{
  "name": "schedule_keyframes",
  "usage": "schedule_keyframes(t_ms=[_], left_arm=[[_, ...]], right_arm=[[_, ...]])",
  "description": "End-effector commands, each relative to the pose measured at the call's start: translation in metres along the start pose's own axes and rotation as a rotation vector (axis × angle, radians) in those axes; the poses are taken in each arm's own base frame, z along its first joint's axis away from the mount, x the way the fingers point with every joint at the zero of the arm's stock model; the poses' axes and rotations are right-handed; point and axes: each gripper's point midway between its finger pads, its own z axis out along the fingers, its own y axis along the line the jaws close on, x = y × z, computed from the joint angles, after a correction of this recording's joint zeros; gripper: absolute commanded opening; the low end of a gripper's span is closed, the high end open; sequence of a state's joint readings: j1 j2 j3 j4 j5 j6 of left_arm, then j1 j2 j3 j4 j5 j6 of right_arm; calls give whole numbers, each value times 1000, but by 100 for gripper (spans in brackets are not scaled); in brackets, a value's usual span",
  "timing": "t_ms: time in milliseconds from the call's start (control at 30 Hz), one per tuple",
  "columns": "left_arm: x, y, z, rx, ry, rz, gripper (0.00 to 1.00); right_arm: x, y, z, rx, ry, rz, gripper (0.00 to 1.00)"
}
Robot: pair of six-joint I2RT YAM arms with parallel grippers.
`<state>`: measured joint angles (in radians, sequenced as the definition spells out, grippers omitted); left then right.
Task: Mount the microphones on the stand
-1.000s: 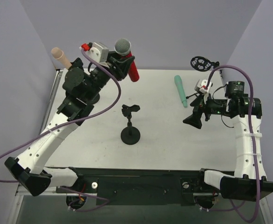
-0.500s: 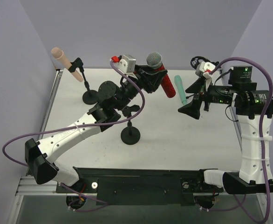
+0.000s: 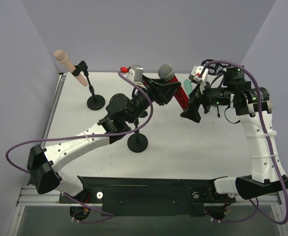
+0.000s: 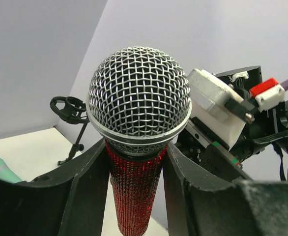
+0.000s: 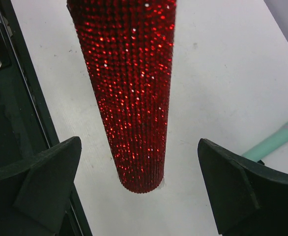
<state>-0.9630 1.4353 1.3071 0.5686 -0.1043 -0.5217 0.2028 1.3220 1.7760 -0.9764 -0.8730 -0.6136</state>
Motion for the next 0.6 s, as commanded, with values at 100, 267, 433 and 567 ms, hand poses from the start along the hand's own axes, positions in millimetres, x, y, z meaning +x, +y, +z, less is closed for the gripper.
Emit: schedule_keyframes(t_ms=[100, 267, 433, 567], left_arm=[[-38, -24, -3, 68, -144, -128, 0], [-33, -23, -6, 72, -135, -164, 0], [-30, -22, -8, 74, -128, -179, 0], [-31, -22, -12, 72, -130, -183, 0]], right_arm=[[6, 5, 14, 1, 19, -67, 97], [10, 11, 20, -27, -9, -54, 83], [-3, 20, 22, -86, -71, -36, 66], [-8, 23, 25, -119, -104, 7, 18]])
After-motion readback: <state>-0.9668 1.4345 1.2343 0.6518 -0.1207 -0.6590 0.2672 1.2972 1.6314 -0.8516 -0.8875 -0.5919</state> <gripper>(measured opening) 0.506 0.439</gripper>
